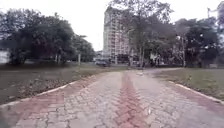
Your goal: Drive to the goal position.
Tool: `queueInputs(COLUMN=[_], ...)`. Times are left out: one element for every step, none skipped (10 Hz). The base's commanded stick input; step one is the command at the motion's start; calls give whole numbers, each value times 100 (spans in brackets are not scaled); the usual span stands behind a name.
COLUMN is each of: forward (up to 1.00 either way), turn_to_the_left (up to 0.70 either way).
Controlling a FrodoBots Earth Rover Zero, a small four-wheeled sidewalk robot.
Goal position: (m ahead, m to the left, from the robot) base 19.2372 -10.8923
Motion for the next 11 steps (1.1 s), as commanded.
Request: queueInputs(forward=[70, 70, 70, 70, 70, 70, 70, 70, 70, 70, 70], turn_to_the_left=[0, 0, 0, 0, 0, 0, 0, 0, 0, -2, -3])
